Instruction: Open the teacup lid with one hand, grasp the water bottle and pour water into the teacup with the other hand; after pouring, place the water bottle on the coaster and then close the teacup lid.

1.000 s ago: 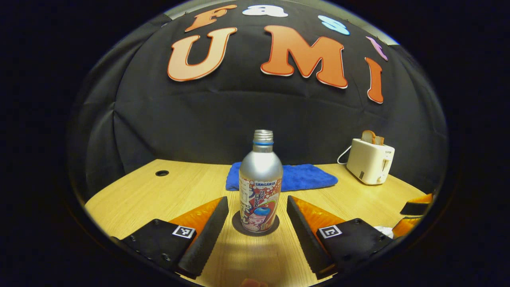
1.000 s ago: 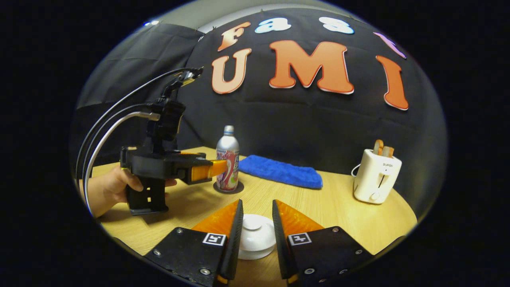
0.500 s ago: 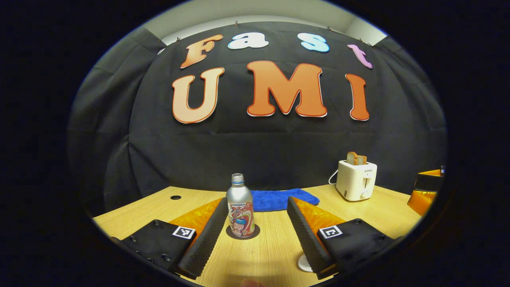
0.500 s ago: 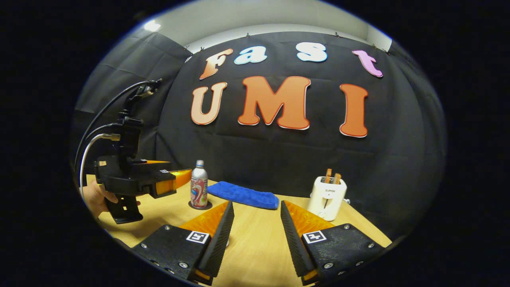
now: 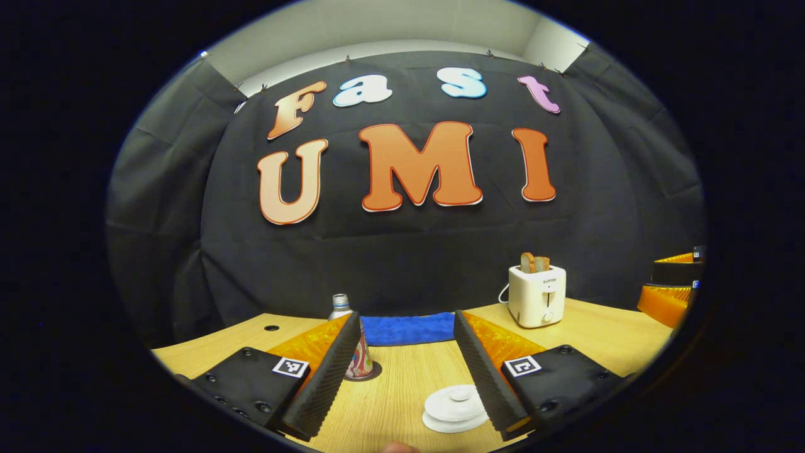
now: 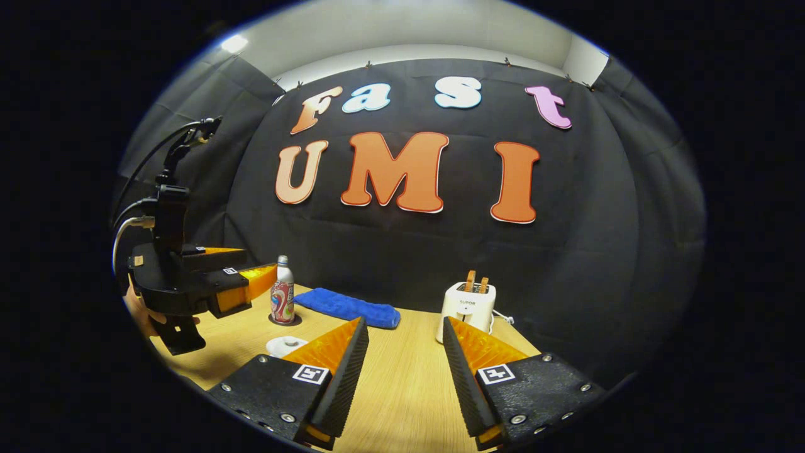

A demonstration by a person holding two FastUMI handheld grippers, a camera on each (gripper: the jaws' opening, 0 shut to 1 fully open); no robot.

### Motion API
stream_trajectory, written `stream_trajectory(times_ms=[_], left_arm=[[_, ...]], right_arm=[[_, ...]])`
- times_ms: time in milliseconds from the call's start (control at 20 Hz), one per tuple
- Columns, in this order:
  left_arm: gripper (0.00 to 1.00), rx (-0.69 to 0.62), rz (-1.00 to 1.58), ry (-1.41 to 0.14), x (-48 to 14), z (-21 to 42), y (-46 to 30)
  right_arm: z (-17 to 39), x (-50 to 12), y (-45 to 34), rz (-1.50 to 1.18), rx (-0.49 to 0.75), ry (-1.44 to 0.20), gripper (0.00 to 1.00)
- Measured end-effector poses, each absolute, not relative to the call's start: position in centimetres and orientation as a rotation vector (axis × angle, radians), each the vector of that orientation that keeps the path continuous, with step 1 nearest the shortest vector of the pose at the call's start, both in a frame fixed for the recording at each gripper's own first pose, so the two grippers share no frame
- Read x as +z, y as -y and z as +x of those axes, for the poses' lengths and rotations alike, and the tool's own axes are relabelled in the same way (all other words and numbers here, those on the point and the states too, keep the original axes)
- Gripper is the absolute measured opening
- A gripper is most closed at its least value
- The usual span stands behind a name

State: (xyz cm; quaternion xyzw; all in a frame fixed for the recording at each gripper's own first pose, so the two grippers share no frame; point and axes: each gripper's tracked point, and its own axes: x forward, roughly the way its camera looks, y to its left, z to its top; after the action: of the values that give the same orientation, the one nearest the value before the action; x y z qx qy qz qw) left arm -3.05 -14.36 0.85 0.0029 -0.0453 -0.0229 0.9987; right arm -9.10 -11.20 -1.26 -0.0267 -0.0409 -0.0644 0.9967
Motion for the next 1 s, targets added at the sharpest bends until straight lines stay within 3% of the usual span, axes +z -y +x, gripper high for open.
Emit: stream_trajectory(times_ms=[250,300,550,650,700,750,800,850,1000], left_arm=[[1.0,-0.014,0.002,0.135,4.1,-4.4,12.7],[0.93,-0.008,0.004,0.146,4.6,-4.5,12.1],[0.98,0.045,-0.006,0.15,6.0,-4.9,9.1],[0.93,0.068,-0.005,0.147,6.1,-5.0,8.0],[1.0,0.078,-0.002,0.142,5.9,-5.1,7.5],[1.0,0.082,0.001,0.138,5.7,-5.2,7.2],[0.93,0.093,0.003,0.135,5.6,-5.3,6.8],[1.0,0.095,0.004,0.132,5.5,-5.3,6.6],[1.0,0.112,0.023,0.127,5.3,-5.5,5.8]], right_arm=[[-9.8,0.0,11.3,-0.062,-0.139,0.096,0.71],[-10.0,0.3,11.3,-0.065,-0.144,0.103,0.71],[-10.9,1.0,11.3,-0.055,-0.144,0.12,0.72],[-11.3,0.9,11.3,-0.064,-0.145,0.117,0.72],[-11.5,1.0,11.4,-0.065,-0.146,0.12,0.72],[-11.4,1.0,11.4,-0.063,-0.147,0.122,0.72],[-11.5,1.1,11.4,-0.055,-0.146,0.124,0.72],[-11.4,1.0,11.3,-0.047,-0.143,0.125,0.72],[-11.1,0.9,11.3,-0.036,-0.144,0.125,0.72]])
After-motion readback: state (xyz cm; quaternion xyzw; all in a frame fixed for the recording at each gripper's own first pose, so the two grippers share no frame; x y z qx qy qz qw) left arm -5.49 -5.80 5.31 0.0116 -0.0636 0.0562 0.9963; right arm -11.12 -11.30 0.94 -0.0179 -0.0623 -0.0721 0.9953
